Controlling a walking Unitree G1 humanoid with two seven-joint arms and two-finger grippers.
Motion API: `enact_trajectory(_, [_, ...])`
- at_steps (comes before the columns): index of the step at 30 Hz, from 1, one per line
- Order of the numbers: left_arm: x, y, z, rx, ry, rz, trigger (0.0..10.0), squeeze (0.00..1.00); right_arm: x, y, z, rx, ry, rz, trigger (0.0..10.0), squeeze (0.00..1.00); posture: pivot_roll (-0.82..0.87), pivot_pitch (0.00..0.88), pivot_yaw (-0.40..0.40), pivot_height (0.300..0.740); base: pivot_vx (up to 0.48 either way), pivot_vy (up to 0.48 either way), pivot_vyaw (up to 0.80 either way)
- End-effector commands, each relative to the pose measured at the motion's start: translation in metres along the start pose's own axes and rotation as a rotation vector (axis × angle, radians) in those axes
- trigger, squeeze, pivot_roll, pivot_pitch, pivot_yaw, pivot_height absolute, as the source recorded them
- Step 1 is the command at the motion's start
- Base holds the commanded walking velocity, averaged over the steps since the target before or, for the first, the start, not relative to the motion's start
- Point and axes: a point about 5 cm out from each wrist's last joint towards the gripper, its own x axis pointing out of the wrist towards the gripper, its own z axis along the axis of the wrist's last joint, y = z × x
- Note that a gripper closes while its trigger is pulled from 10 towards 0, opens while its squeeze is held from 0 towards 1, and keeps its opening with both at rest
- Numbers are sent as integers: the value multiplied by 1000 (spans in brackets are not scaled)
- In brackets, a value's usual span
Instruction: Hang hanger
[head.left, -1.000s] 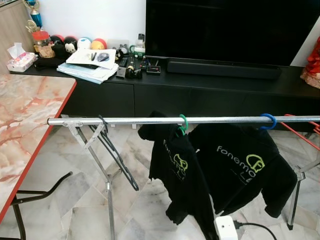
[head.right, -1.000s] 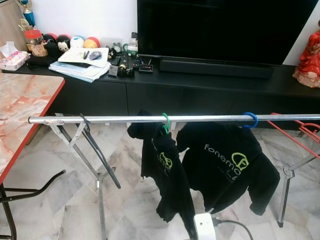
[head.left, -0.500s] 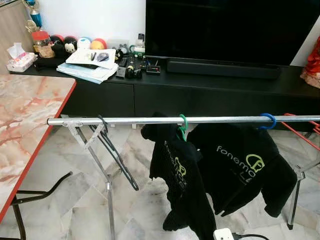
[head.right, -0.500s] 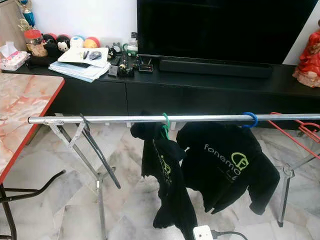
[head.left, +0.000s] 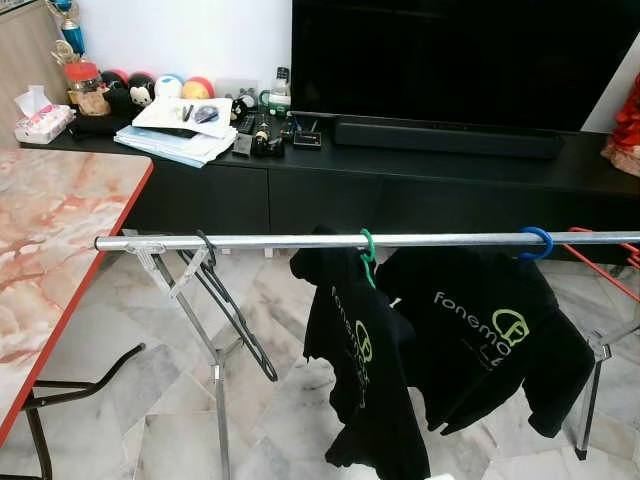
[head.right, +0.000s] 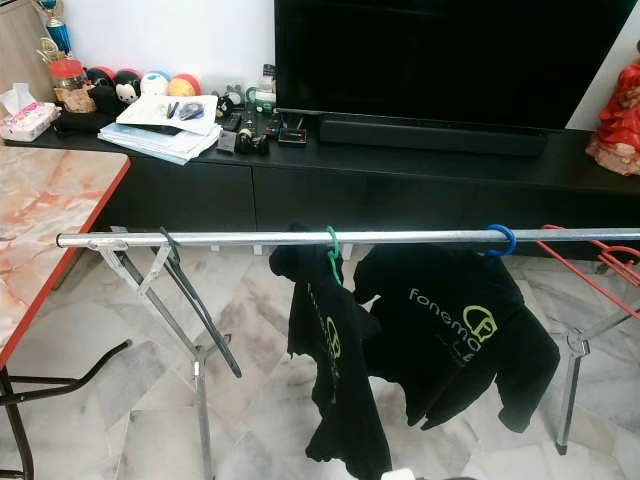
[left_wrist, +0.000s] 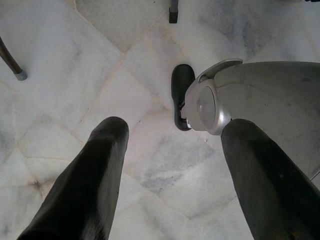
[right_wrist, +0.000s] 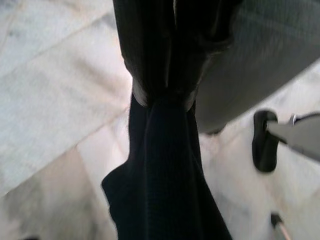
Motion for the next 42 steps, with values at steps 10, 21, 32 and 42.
enact_trajectory(10, [-2, 3, -8, 16, 42, 0, 10000, 0, -2, 4, -31, -43, 132, 42, 0, 0, 106, 100, -43, 740, 0, 0, 0])
enact_trajectory(21, [-2, 3, -7, 16, 40, -3, 10000, 0, -4, 1, -49, -288, 212, 39, 0, 0, 106, 99, -42, 740, 0, 0, 0])
enact_trajectory(32, [-2, 3, -6, 19, 41, -3, 10000, 0, -3, -4, -34, -168, 85, -58, 10000, 0, 105, 98, -41, 740, 0, 0, 0])
enact_trajectory(42, [-2, 3, -6, 23, 42, -5, 10000, 0, -2, -8, 7, 14, -148, -99, 10000, 914, 100, 99, -41, 740, 0, 0, 0])
